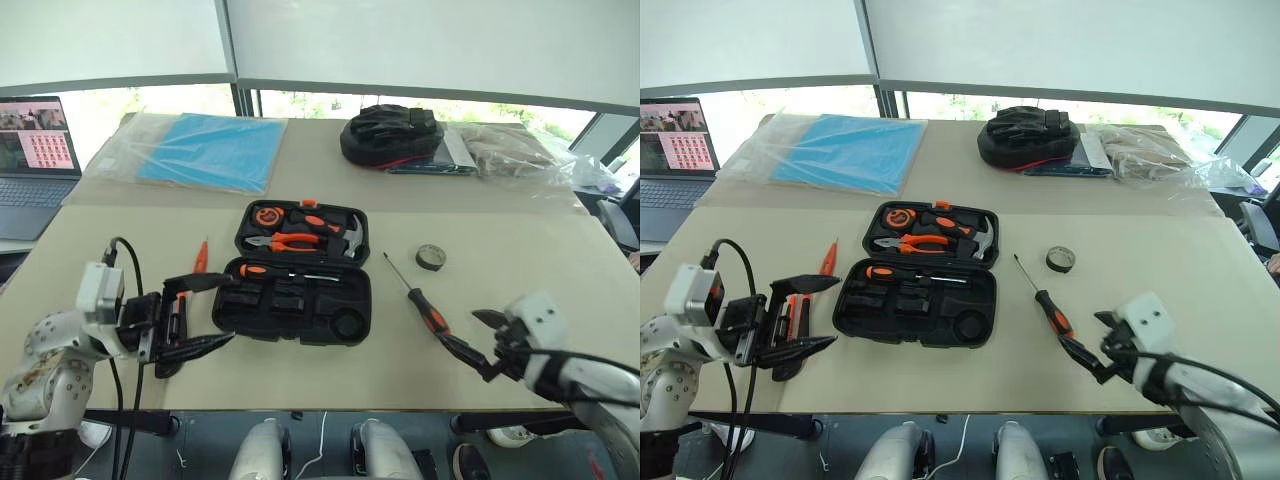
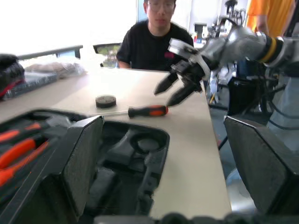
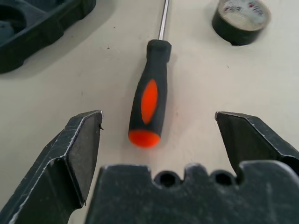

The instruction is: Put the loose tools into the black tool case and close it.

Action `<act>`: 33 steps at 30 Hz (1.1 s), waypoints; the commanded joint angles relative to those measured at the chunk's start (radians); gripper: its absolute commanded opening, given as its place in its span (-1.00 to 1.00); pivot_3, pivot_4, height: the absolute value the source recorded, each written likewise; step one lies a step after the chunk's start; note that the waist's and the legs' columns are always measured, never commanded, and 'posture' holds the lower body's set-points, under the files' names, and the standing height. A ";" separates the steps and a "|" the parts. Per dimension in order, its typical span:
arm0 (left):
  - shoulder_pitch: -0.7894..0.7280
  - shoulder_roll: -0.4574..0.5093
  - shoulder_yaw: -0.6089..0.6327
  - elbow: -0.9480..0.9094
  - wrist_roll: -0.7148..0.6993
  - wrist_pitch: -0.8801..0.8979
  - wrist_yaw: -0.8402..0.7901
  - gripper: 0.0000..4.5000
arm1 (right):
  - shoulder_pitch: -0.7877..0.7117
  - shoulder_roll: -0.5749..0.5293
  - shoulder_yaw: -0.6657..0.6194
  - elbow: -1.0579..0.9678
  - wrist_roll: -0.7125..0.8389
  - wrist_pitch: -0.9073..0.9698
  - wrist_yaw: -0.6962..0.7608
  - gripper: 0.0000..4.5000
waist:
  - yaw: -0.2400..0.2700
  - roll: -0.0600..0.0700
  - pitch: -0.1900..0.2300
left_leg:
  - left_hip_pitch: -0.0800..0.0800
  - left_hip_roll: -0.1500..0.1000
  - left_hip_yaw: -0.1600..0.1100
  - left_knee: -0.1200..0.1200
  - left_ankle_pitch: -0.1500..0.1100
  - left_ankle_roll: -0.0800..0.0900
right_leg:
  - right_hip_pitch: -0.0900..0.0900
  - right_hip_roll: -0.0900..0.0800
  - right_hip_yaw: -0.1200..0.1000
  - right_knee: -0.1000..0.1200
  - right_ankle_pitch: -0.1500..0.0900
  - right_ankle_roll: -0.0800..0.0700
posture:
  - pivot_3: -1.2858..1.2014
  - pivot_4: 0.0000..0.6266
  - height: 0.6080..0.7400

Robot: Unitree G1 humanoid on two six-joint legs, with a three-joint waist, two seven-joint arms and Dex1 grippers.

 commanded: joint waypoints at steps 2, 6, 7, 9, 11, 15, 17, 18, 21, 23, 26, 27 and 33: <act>0.018 0.006 0.034 0.014 0.034 -0.061 -0.004 1.00 | -0.140 0.017 0.081 0.033 -0.024 0.114 -0.061 0.67 | 0.004 0.000 0.000 | -0.001 0.000 0.000 0.000 0.000 0.000 | 0.000 -0.001 0.000 0.000 0.000 0.000 | 0.03 -0.52 1.00; 0.061 -0.005 0.054 0.009 0.048 -0.081 0.024 1.00 | -0.228 0.017 0.136 0.077 -0.073 0.138 -0.090 0.07 | 0.004 0.000 0.000 | -0.002 -0.001 0.000 0.000 0.000 0.000 | 0.000 -0.002 0.000 -0.002 0.001 0.000 | 0.03 -0.52 1.00; 0.070 -0.008 0.060 0.003 0.047 -0.082 0.034 1.00 | -0.236 0.014 0.138 0.076 -0.072 0.140 -0.085 -0.10 | 0.004 0.000 0.000 | -0.003 -0.001 0.000 0.000 0.000 0.001 | -0.001 -0.003 0.000 -0.002 0.001 0.000 | 0.03 -0.52 1.00; 0.084 -0.012 0.068 -0.006 0.046 -0.085 0.052 1.00 | -0.239 0.007 0.133 0.069 -0.068 0.145 -0.073 -0.39 | 0.003 0.000 0.000 | -0.004 -0.002 0.000 0.000 -0.001 0.001 | -0.001 -0.003 0.000 -0.002 0.002 0.001 | 0.03 -0.52 1.00; 0.093 -0.017 0.073 -0.013 0.047 -0.092 0.070 1.00 | -0.227 -0.011 0.125 0.064 -0.070 0.130 -0.053 -0.71 | 0.004 0.000 0.000 | -0.004 -0.002 0.000 0.000 -0.001 0.001 | -0.001 -0.003 -0.001 -0.002 0.004 0.004 | 0.03 -0.52 1.00; 0.111 -0.024 0.082 -0.024 0.045 -0.100 0.093 1.00 | -0.198 -0.047 0.093 0.047 -0.054 0.031 0.038 -0.82 | 0.004 0.000 0.000 | -0.004 -0.002 0.000 0.000 -0.001 0.001 | -0.001 -0.003 -0.001 -0.002 0.003 0.004 | 0.03 -0.52 1.00; 0.120 -0.034 0.094 -0.028 0.043 -0.100 0.116 1.00 | -0.195 -0.066 0.062 0.029 -0.027 -0.054 0.124 -0.82 | 0.002 0.000 0.000 | -0.004 -0.002 0.000 0.000 -0.001 0.001 | -0.001 -0.003 -0.001 -0.002 0.003 0.005 | 0.03 -0.52 1.00; 0.124 -0.041 0.101 -0.030 0.043 -0.101 0.132 1.00 | -0.203 -0.073 0.040 0.024 -0.003 -0.079 0.166 -0.82 | 0.001 0.001 0.000 | -0.004 -0.001 0.000 0.000 -0.001 0.001 | -0.001 -0.002 -0.001 -0.002 0.003 0.005 | 0.03 -0.52 1.00; 0.145 -0.057 0.107 -0.037 0.048 -0.110 0.152 1.00 | -0.231 -0.101 0.046 0.058 -0.017 -0.117 0.212 -0.82 | -0.002 0.000 0.001 | -0.004 0.000 0.000 0.000 -0.001 0.001 | -0.001 -0.001 -0.001 -0.002 0.003 0.009 | 0.03 -0.52 1.00; 0.154 -0.062 0.105 -0.041 0.052 -0.115 0.156 1.00 | -0.236 -0.109 0.072 0.090 -0.042 -0.120 0.213 -0.82 | -0.001 0.000 0.001 | -0.004 0.001 0.000 0.000 -0.001 0.001 | -0.001 -0.001 -0.001 -0.002 0.003 0.008 | 0.03 -0.52 1.00; 0.155 -0.063 0.103 -0.048 0.050 -0.120 0.165 1.00 | -0.232 -0.109 0.085 0.105 -0.039 -0.132 0.238 -0.82 | 0.004 0.000 0.001 | -0.004 0.000 0.000 0.000 -0.001 0.001 | -0.001 -0.002 -0.002 -0.002 0.002 0.005 | 0.03 -0.52 1.00; 0.154 -0.062 0.102 -0.049 0.050 -0.122 0.165 1.00 | -0.230 -0.108 0.085 0.109 -0.038 -0.122 0.236 -0.82 | 0.005 0.000 0.001 | -0.004 -0.001 0.000 0.000 -0.001 0.001 | -0.001 -0.002 -0.002 -0.002 0.002 0.004 | 0.03 -0.52 1.00; 0.116 -0.041 0.063 -0.034 0.064 -0.136 0.123 1.00 | -0.220 -0.122 0.119 0.179 -0.111 -0.113 0.207 -0.82 | 0.005 0.000 0.001 | -0.004 -0.001 0.000 0.000 -0.001 0.001 | -0.001 -0.003 -0.002 -0.002 0.001 0.001 | 0.03 -0.52 1.00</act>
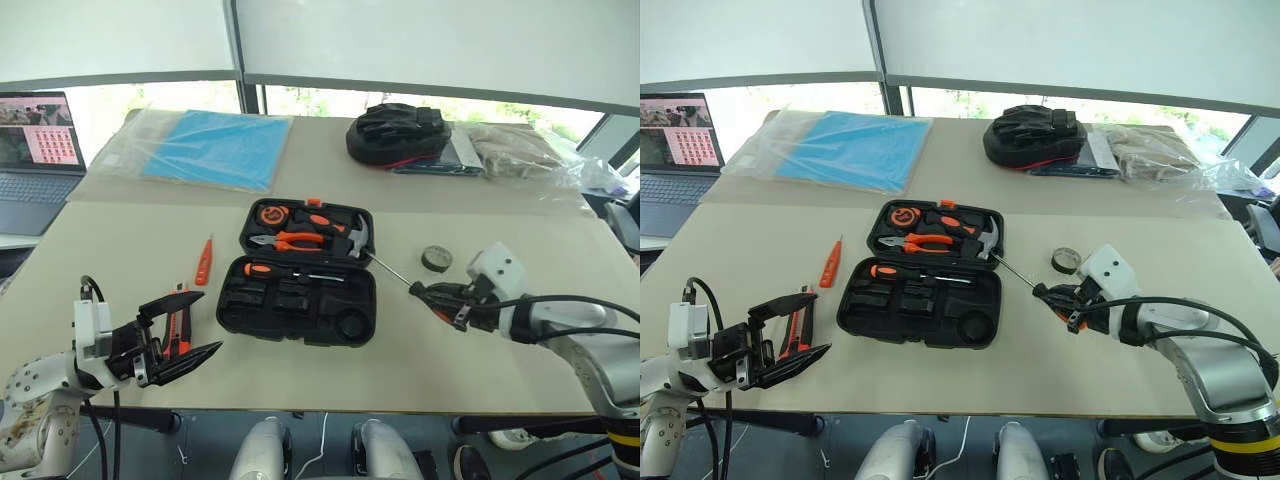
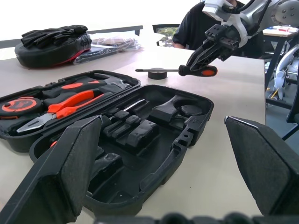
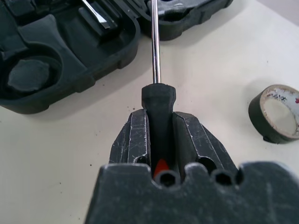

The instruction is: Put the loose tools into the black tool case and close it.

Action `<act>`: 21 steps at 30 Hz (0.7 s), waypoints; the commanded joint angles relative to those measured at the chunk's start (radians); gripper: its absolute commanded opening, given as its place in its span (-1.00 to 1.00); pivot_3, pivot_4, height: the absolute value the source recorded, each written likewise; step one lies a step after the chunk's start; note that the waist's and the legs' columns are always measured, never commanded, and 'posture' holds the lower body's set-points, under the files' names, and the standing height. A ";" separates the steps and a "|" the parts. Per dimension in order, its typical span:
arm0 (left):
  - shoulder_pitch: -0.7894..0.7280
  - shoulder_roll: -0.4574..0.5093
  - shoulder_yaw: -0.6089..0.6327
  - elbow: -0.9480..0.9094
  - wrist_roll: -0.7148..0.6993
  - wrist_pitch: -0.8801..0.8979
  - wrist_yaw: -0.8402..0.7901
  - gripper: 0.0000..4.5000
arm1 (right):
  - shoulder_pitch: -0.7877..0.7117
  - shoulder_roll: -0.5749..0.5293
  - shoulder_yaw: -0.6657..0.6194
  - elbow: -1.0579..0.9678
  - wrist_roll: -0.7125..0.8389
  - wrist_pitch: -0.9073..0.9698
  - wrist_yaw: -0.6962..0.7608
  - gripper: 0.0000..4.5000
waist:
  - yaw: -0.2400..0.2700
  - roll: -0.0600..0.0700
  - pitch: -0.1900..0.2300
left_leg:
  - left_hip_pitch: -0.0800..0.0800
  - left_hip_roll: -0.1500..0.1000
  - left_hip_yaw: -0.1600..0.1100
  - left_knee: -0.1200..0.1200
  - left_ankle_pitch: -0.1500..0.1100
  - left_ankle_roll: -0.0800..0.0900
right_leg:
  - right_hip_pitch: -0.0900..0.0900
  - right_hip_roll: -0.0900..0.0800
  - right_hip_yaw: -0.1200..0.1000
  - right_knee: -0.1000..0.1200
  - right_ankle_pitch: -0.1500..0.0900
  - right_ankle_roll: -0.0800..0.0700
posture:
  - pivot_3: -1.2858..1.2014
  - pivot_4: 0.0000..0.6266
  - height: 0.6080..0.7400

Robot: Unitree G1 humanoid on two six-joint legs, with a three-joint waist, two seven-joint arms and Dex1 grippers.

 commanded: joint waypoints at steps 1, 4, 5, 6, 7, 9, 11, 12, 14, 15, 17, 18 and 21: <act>-0.046 0.018 -0.012 -0.016 0.003 -0.016 -0.014 1.00 | -0.008 0.003 -0.011 0.012 -0.024 -0.059 0.010 -0.82 | 0.002 0.000 0.000 | 0.000 0.000 0.000 0.000 0.000 0.000 | 0.000 0.000 0.000 0.000 0.000 0.000 | 0.03 -0.52 1.00; -0.066 0.023 -0.003 -0.003 0.001 -0.012 -0.007 1.00 | -0.047 0.049 -0.025 -0.019 0.034 -0.140 0.069 -0.82 | -0.005 0.000 0.000 | 0.000 0.000 0.000 0.000 0.000 0.000 | 0.000 0.001 0.000 0.000 0.001 0.001 | 0.03 -0.52 1.00; -0.068 0.025 0.003 0.004 0.001 -0.010 -0.004 1.00 | -0.060 0.062 -0.025 -0.029 0.047 -0.178 0.097 -0.82 | -0.008 0.000 0.000 | 0.000 0.001 0.000 0.000 0.000 0.000 | 0.000 0.002 0.001 0.000 0.002 0.004 | 0.03 -0.52 1.00; -0.064 0.026 0.012 0.019 0.006 -0.014 -0.002 1.00 | -0.084 0.078 -0.023 -0.045 0.075 -0.175 0.113 -0.82 | -0.012 0.000 0.000 | 0.000 0.001 0.000 -0.001 0.000 0.000 | -0.001 0.002 0.001 0.000 0.003 0.006 | 0.03 -0.52 1.00; -0.058 0.026 0.021 0.031 0.009 -0.017 -0.001 1.00 | -0.106 0.094 -0.018 -0.056 0.096 -0.175 0.126 -0.82 | -0.015 0.001 0.000 | 0.000 0.001 0.000 -0.001 0.000 0.000 | -0.001 0.003 0.001 0.000 0.003 0.006 | 0.03 -0.52 1.00; -0.034 0.024 0.039 0.053 0.018 -0.029 0.002 1.00 | -0.171 0.116 0.037 -0.069 0.104 -0.147 0.139 -0.82 | -0.019 0.001 0.001 | 0.001 0.002 0.000 -0.002 0.000 0.000 | -0.001 0.003 0.001 0.000 0.003 0.005 | 0.03 -0.52 1.00; -0.009 0.021 0.054 0.065 0.023 -0.035 0.004 1.00 | -0.239 0.133 0.117 -0.055 0.065 -0.121 0.140 -0.82 | -0.022 0.001 0.001 | 0.001 0.002 0.000 -0.002 0.000 0.000 | -0.001 0.003 0.001 0.000 0.003 0.005 | 0.03 -0.52 1.00; 0.009 0.020 0.063 0.070 0.026 -0.040 0.004 1.00 | -0.288 0.148 0.172 -0.035 0.036 -0.106 0.138 -0.82 | -0.022 0.000 0.001 | 0.001 0.002 0.000 -0.003 0.000 0.000 | -0.001 0.003 0.000 0.000 0.003 0.005 | 0.03 -0.52 1.00; 0.034 0.020 0.076 0.081 0.033 -0.047 0.004 1.00 | -0.375 0.182 0.260 0.015 -0.020 -0.099 0.130 -0.82 | -0.025 0.000 0.001 | 0.001 0.002 0.000 -0.003 0.000 0.000 | -0.001 0.002 0.000 0.000 0.003 0.004 | 0.03 -0.52 1.00; 0.041 0.019 0.081 0.086 0.036 -0.052 0.008 1.00 | -0.413 0.200 0.291 0.040 -0.040 -0.092 0.126 -0.82 | -0.026 0.000 0.001 | 0.001 0.002 0.000 -0.003 0.000 0.000 | -0.002 0.002 0.000 0.000 0.003 0.003 | 0.03 -0.52 1.00; 0.057 0.015 0.097 0.092 0.038 -0.057 0.024 1.00 | -0.497 0.231 0.372 0.108 -0.103 -0.081 0.126 -0.82 | -0.024 0.001 0.001 | 0.000 0.002 0.000 -0.003 0.000 0.000 | -0.003 0.001 0.000 0.001 0.003 0.002 | 0.03 -0.52 1.00; 0.065 0.011 0.107 0.090 0.036 -0.056 0.036 1.00 | -0.537 0.244 0.416 0.145 -0.141 -0.081 0.128 -0.82 | -0.024 0.001 0.001 | 0.000 0.002 0.000 -0.003 0.000 0.000 | -0.003 0.001 -0.001 0.001 0.003 0.002 | 0.03 -0.52 1.00; 0.081 0.006 0.114 0.078 0.033 -0.058 0.053 1.00 | -0.603 0.260 0.494 0.208 -0.207 -0.092 0.153 -0.82 | -0.019 0.001 0.001 | -0.001 0.001 0.000 -0.003 0.000 0.000 | -0.003 0.000 -0.002 0.001 0.003 0.002 | 0.03 -0.52 1.00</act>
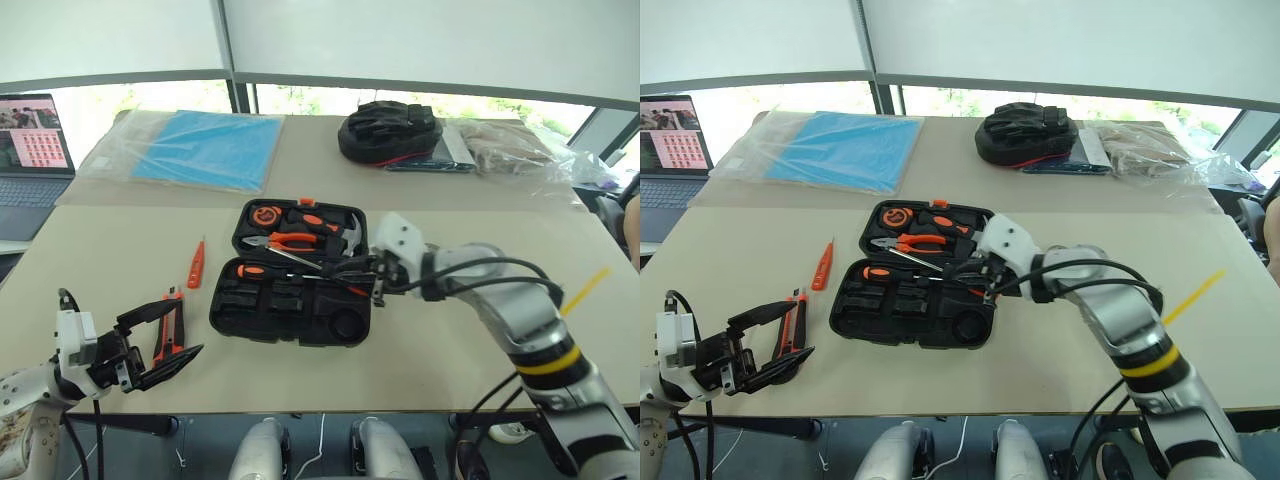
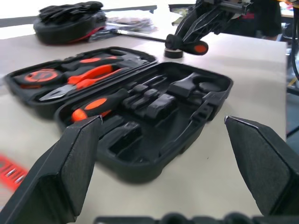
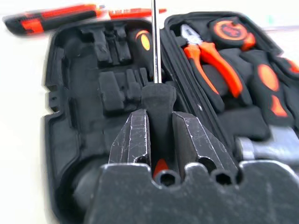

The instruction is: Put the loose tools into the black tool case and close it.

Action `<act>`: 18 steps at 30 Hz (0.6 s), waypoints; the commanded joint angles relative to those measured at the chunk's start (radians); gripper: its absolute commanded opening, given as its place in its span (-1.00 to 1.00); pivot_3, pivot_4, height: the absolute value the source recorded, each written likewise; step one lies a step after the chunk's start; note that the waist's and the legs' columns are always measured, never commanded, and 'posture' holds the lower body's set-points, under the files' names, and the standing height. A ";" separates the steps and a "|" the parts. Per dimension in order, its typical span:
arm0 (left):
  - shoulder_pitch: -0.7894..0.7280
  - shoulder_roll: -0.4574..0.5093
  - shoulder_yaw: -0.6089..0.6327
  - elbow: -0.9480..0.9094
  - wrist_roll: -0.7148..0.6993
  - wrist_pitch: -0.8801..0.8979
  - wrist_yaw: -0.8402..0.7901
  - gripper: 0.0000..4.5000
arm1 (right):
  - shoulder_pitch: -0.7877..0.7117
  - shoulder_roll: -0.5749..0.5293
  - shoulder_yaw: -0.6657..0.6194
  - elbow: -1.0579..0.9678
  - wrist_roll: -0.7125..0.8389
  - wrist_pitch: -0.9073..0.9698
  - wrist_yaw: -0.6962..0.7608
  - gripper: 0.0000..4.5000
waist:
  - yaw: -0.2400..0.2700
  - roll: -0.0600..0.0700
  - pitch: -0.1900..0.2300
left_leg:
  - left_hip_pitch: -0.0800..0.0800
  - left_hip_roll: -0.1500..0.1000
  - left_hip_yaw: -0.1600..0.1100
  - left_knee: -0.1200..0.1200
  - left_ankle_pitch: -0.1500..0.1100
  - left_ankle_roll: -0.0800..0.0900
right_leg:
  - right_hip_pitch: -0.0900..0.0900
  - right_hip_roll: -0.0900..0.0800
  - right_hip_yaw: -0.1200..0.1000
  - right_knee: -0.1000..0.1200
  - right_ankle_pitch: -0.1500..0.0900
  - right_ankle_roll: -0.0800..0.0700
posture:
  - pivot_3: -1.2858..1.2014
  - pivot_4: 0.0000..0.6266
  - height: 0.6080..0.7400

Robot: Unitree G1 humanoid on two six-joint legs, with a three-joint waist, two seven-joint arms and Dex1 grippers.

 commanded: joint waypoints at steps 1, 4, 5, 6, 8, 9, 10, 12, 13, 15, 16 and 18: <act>0.014 -0.007 0.031 -0.026 -0.002 -0.017 0.024 1.00 | -0.055 0.008 0.063 0.046 -0.075 -0.016 0.026 -0.82 | 0.005 0.000 0.000 | 0.000 0.000 0.000 0.000 0.000 0.000 | 0.000 0.000 -0.001 0.000 0.000 0.000 | 0.03 -0.52 1.00; 0.020 -0.012 0.025 -0.044 -0.004 -0.017 0.039 1.00 | -0.080 0.015 0.111 0.071 -0.113 -0.033 0.066 -0.82 | 0.005 0.000 0.000 | 0.000 -0.001 0.000 0.000 0.000 0.000 | 0.000 -0.001 -0.002 0.000 0.000 0.000 | 0.03 -0.52 1.00; 0.020 -0.012 0.023 -0.048 -0.005 -0.016 0.042 1.00 | -0.082 0.014 0.123 0.074 -0.124 -0.039 0.077 -0.82 | 0.005 0.000 0.000 | -0.001 -0.001 0.000 0.000 0.000 0.000 | 0.000 -0.001 -0.002 0.000 0.000 0.000 | 0.03 -0.52 1.00; 0.017 -0.012 0.021 -0.049 -0.006 -0.015 0.044 1.00 | -0.084 0.012 0.135 0.077 -0.135 -0.043 0.089 -0.82 | 0.005 0.000 0.000 | -0.001 -0.001 0.000 -0.001 0.000 0.000 | 0.000 -0.001 -0.002 0.000 0.000 0.000 | 0.03 -0.52 1.00; 0.011 -0.012 0.018 -0.049 -0.005 -0.012 0.047 1.00 | -0.086 0.012 0.146 0.082 -0.152 -0.048 0.102 -0.82 | 0.003 0.000 0.000 | -0.001 -0.001 0.000 -0.001 0.000 0.000 | 0.000 -0.001 -0.002 0.000 0.000 0.000 | 0.03 -0.52 1.00; 0.005 -0.011 0.015 -0.046 -0.004 -0.012 0.048 1.00 | -0.088 0.016 0.152 0.083 -0.159 -0.049 0.110 -0.82 | 0.003 0.000 0.000 | -0.001 -0.001 0.000 -0.001 0.000 0.000 | 0.000 -0.001 -0.002 0.000 0.000 0.000 | 0.03 -0.52 1.00; -0.002 -0.010 0.011 -0.042 -0.003 -0.011 0.048 1.00 | -0.090 0.026 0.155 0.086 -0.164 -0.046 0.111 -0.82 | 0.004 0.000 0.000 | 0.000 -0.001 -0.001 -0.001 0.000 -0.001 | 0.000 -0.001 -0.002 0.000 0.000 0.000 | 0.03 -0.52 1.00; -0.013 -0.010 0.004 -0.039 0.000 -0.012 0.050 1.00 | -0.092 0.043 0.158 0.095 -0.175 -0.036 0.109 -0.82 | 0.004 0.000 0.000 | 0.000 -0.001 -0.001 -0.001 0.000 -0.001 | 0.000 -0.001 -0.002 0.000 0.000 0.000 | 0.03 -0.52 1.00; -0.016 -0.011 0.000 -0.038 0.001 -0.012 0.050 1.00 | -0.091 0.048 0.163 0.100 -0.184 -0.031 0.108 -0.82 | 0.003 0.000 0.000 | 0.000 -0.001 -0.001 -0.001 0.000 -0.001 | 0.000 -0.001 -0.002 0.000 0.000 0.000 | 0.03 -0.52 1.00; -0.021 -0.014 -0.005 -0.038 0.004 -0.014 0.053 1.00 | -0.088 0.049 0.174 0.109 -0.201 -0.019 0.115 -0.82 | 0.000 0.000 0.000 | 0.000 -0.001 0.000 -0.001 0.000 -0.001 | 0.000 -0.001 -0.002 0.000 0.000 0.000 | 0.03 -0.52 1.00; -0.022 -0.014 -0.007 -0.038 0.004 -0.014 0.054 1.00 | -0.086 0.049 0.176 0.111 -0.207 -0.015 0.119 -0.82 | -0.002 0.000 0.000 | 0.000 -0.001 0.000 -0.001 0.000 -0.001 | 0.000 -0.001 -0.002 0.000 0.000 0.000 | 0.03 -0.52 1.00; -0.022 -0.016 -0.010 -0.040 0.004 -0.016 0.056 1.00 | -0.084 0.048 0.183 0.118 -0.213 0.009 0.127 -0.82 | -0.004 0.000 0.000 | 0.000 -0.001 0.000 -0.001 0.000 -0.001 | 0.000 -0.001 -0.002 0.000 0.000 0.000 | 0.03 -0.52 1.00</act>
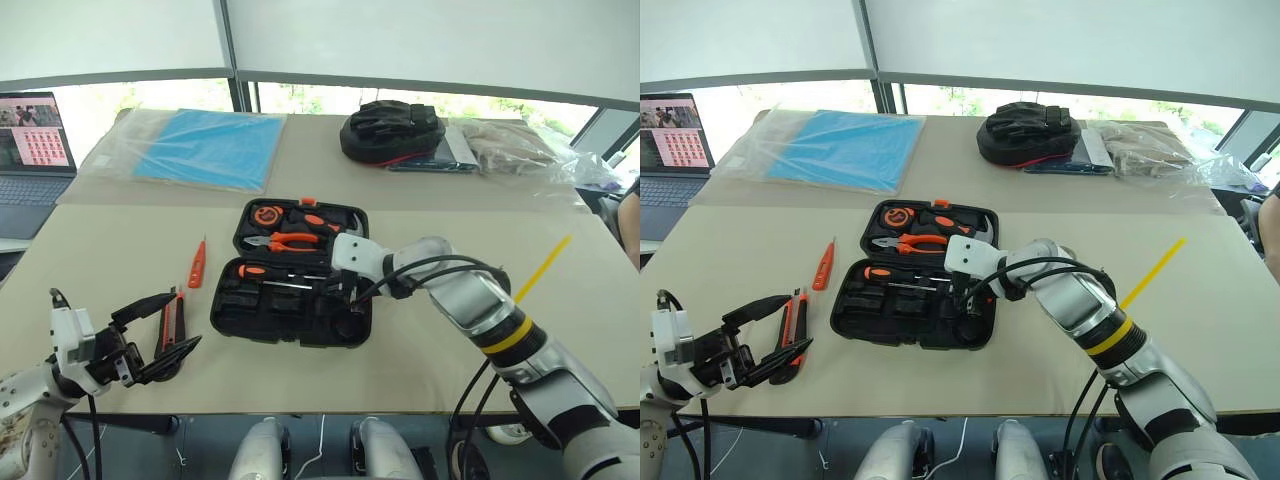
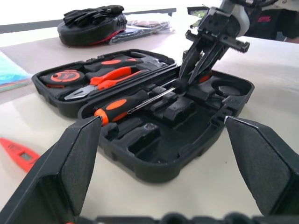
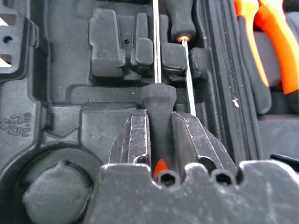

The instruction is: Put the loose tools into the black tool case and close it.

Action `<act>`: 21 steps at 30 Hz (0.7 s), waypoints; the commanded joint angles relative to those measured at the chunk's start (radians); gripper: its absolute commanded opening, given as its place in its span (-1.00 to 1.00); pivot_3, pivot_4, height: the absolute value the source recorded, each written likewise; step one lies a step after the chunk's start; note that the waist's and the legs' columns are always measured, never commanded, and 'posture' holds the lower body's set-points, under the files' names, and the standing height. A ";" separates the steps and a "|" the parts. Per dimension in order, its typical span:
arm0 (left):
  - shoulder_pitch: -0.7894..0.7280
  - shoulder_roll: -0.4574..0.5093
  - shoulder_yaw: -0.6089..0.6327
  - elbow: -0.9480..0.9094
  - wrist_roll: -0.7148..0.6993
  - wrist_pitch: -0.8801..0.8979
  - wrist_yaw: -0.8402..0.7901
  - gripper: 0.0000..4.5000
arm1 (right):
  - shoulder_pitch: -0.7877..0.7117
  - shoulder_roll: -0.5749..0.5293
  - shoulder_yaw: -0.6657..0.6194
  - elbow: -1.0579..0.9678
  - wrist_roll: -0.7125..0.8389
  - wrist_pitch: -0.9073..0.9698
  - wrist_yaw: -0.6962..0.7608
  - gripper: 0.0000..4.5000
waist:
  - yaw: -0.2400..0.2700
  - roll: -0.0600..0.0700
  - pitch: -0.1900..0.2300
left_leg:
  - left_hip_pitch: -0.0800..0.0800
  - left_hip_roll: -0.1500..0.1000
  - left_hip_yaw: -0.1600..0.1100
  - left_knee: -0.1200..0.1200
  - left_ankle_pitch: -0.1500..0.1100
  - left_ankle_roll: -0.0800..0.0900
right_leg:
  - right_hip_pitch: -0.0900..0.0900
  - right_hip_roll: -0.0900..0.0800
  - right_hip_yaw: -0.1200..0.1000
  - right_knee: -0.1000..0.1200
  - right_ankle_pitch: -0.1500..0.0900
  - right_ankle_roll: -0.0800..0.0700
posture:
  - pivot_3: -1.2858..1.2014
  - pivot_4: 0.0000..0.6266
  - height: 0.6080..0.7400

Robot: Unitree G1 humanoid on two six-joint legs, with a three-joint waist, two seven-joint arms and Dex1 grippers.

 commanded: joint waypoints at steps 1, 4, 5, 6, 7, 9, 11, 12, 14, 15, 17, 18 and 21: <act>-0.001 -0.004 0.004 -0.016 0.005 -0.017 0.006 1.00 | -0.006 -0.003 0.016 0.012 -0.021 0.042 0.031 -0.82 | 0.000 0.000 0.000 | 0.000 0.000 0.000 0.000 0.000 0.000 | 0.000 0.000 0.000 0.000 0.000 0.000 | 0.03 -0.52 1.00; 0.005 -0.010 0.002 -0.019 0.008 -0.021 0.007 1.00 | -0.007 -0.001 0.025 0.030 -0.034 0.045 0.040 -0.82 | 0.001 0.000 0.000 | 0.001 0.000 0.000 0.000 0.000 0.000 | 0.001 0.000 0.000 0.000 0.000 0.000 | 0.03 -0.52 1.00; 0.006 -0.012 0.001 -0.019 0.009 -0.022 0.007 1.00 | -0.008 0.003 0.026 0.037 -0.035 0.038 0.045 -0.82 | 0.001 0.000 0.000 | 0.001 0.000 0.000 0.000 0.000 0.000 | 0.001 0.000 0.000 0.000 0.000 0.000 | 0.03 -0.52 1.00; 0.007 -0.014 0.000 -0.019 0.011 -0.023 0.008 1.00 | -0.010 0.007 0.025 0.044 -0.037 0.021 0.048 -0.82 | 0.002 0.000 0.000 | 0.001 0.000 0.000 0.000 0.000 0.000 | 0.001 0.000 0.000 0.000 0.000 0.000 | 0.03 -0.52 1.00; 0.007 -0.015 -0.003 -0.020 0.013 -0.025 0.008 1.00 | -0.012 0.020 0.013 0.048 -0.026 0.013 0.052 -0.82 | 0.002 0.000 0.000 | 0.001 0.000 0.000 0.000 0.000 0.000 | 0.002 0.000 0.000 0.000 0.000 0.000 | 0.03 -0.52 1.00; 0.007 -0.018 -0.007 -0.018 0.017 -0.027 0.008 1.00 | -0.016 0.045 -0.018 0.044 -0.003 0.001 0.053 -0.60 | 0.000 0.000 0.000 | 0.001 0.000 0.000 0.000 0.000 0.000 | 0.002 0.000 0.000 0.000 0.000 0.000 | 0.03 -0.52 1.00; 0.005 -0.019 -0.009 -0.015 0.020 -0.028 0.008 1.00 | -0.021 0.047 -0.033 0.030 0.007 0.001 0.071 -0.25 | -0.002 0.000 0.000 | 0.001 0.000 0.000 0.000 0.000 0.000 | 0.001 0.000 0.000 0.000 0.000 0.000 | 0.03 -0.52 1.00; 0.005 -0.019 -0.009 -0.015 0.021 -0.028 0.008 1.00 | -0.024 0.044 -0.044 0.024 0.011 -0.012 0.079 -0.10 | -0.002 0.000 0.000 | 0.001 0.000 0.000 -0.001 0.000 0.000 | 0.001 0.000 0.000 0.000 0.000 0.000 | 0.03 -0.52 1.00; 0.003 -0.019 -0.010 -0.012 0.023 -0.027 0.010 1.00 | -0.027 0.041 -0.081 0.007 0.037 -0.028 0.098 0.20 | -0.002 0.000 0.000 | 0.001 0.000 0.000 -0.002 0.000 0.000 | 0.000 0.000 0.000 0.000 0.000 -0.001 | 0.03 -0.52 1.00; 0.000 -0.019 -0.010 -0.010 0.023 -0.024 0.012 1.00 | -0.030 0.035 -0.101 -0.008 0.059 -0.022 0.116 0.34 | -0.002 0.000 0.000 | 0.001 0.000 0.000 -0.002 0.000 0.000 | 0.000 0.000 0.000 0.000 0.000 -0.001 | 0.03 -0.52 1.00; -0.006 -0.018 -0.011 -0.011 0.022 -0.020 0.016 1.00 | -0.028 0.026 -0.134 -0.038 0.100 -0.003 0.148 0.34 | -0.002 0.000 0.000 | 0.001 0.000 0.000 -0.004 0.000 0.000 | 0.000 0.000 0.000 0.000 0.000 -0.001 | 0.03 -0.52 1.00; -0.009 -0.017 -0.012 -0.012 0.021 -0.019 0.017 1.00 | -0.025 0.023 -0.151 -0.051 0.121 0.002 0.161 0.34 | -0.002 0.000 0.000 | 0.001 0.000 0.000 -0.004 0.000 0.000 | 0.000 0.000 0.000 0.000 0.000 -0.001 | 0.03 -0.52 1.00; -0.022 -0.019 -0.015 -0.014 0.022 -0.019 0.019 1.00 | -0.002 0.040 -0.193 -0.023 0.136 -0.070 0.140 0.22 | -0.002 0.000 0.000 | 0.001 0.000 -0.001 -0.004 0.000 0.000 | 0.000 0.000 0.000 0.000 0.000 -0.001 | 0.03 -0.52 1.00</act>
